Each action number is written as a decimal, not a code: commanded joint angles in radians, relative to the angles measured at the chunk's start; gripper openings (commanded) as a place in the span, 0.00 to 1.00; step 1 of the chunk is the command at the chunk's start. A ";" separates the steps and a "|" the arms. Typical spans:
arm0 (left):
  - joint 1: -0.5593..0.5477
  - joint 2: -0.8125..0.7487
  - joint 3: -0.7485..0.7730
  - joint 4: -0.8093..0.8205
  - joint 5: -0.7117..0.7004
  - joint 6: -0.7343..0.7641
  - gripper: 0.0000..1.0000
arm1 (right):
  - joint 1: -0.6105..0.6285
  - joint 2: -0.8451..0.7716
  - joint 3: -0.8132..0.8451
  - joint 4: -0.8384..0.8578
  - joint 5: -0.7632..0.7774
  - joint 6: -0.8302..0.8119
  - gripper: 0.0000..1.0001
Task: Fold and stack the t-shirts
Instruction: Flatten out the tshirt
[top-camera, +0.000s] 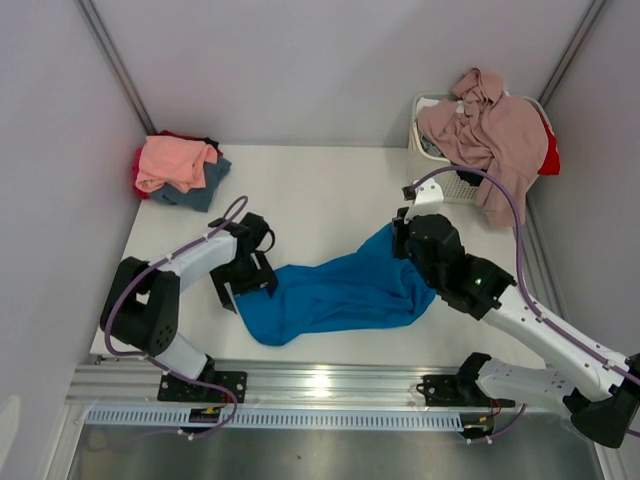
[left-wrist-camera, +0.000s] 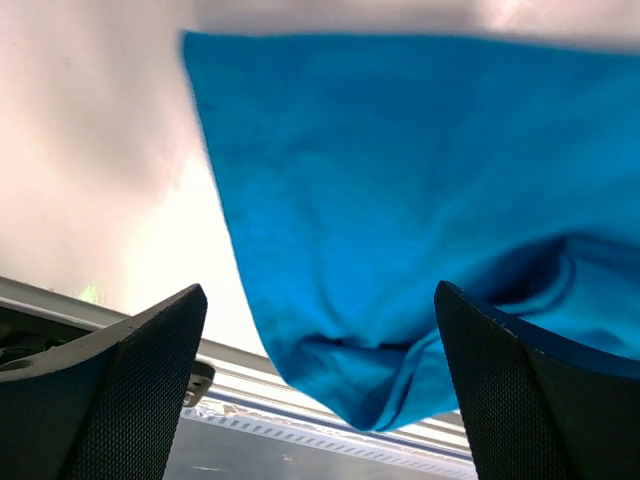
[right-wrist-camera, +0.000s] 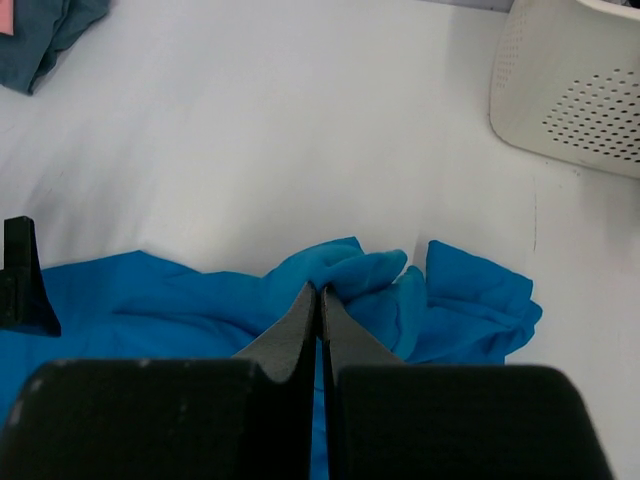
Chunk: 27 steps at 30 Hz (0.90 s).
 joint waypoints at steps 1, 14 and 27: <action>0.071 -0.027 -0.021 0.061 0.031 -0.046 0.99 | 0.004 -0.035 0.000 0.003 0.005 -0.001 0.00; 0.244 -0.029 -0.110 0.311 0.152 0.034 0.98 | 0.002 -0.058 -0.007 -0.013 -0.023 0.018 0.00; 0.419 -0.090 -0.173 0.374 0.184 0.140 0.94 | 0.002 -0.081 -0.015 -0.017 -0.042 0.013 0.00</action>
